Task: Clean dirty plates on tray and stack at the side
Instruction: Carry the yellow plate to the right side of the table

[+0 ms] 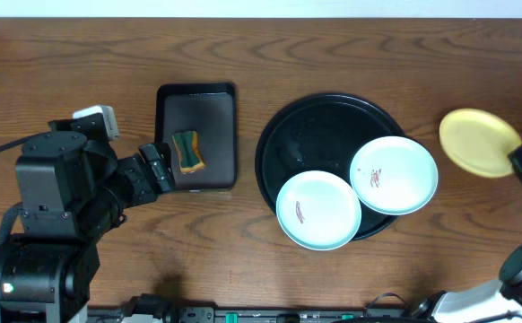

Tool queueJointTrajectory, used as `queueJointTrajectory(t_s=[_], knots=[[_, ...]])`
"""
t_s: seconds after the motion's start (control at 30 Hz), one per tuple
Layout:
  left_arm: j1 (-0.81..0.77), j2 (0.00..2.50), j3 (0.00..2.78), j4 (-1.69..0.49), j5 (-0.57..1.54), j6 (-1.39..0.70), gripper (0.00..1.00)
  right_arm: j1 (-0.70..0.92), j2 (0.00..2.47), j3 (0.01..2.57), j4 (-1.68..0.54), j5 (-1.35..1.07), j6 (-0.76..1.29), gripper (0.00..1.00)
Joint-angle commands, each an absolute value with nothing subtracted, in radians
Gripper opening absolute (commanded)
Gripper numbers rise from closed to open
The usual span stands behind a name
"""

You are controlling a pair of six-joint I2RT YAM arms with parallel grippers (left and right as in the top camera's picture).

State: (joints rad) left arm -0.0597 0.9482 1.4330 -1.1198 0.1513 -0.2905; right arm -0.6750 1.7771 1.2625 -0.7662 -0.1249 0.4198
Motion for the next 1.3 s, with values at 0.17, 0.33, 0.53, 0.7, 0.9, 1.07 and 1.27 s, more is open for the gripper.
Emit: queueJointTrajectory(t_s=[0.17,0.33,0.53,0.7,0.9,1.07,1.27], knots=[[-0.054,0.949,1.438,-1.122,0.149,-0.285,0.86,-0.713,1.793,1.242,-0.735,-0.125,0.365,0.39],[-0.054,0.949,1.438,-1.122,0.149,-0.285,0.86,-0.693,1.697,1.242,-0.720,-0.283,0.285,0.54],[-0.054,0.948,1.438,-1.122,0.149,-0.285,0.86,-0.570,1.605,1.242,-0.830,-0.444,0.173,0.52],[-0.054,0.949,1.438,-1.122,0.149,-0.285,0.86,-0.373,1.605,1.217,-0.974,-0.184,0.187,0.48],[-0.054,0.949,1.438,-1.122,0.149,-0.285,0.86,-0.163,1.605,1.124,-0.959,0.194,0.318,0.48],[-0.054,0.948,1.438,-1.122,0.149,-0.285,0.86,-0.130,1.605,1.024,-0.883,0.221,0.357,0.47],[-0.054,0.949,1.438,-1.122,0.149,-0.285,0.86,-0.133,1.605,0.925,-0.739,0.157,0.347,0.23]])
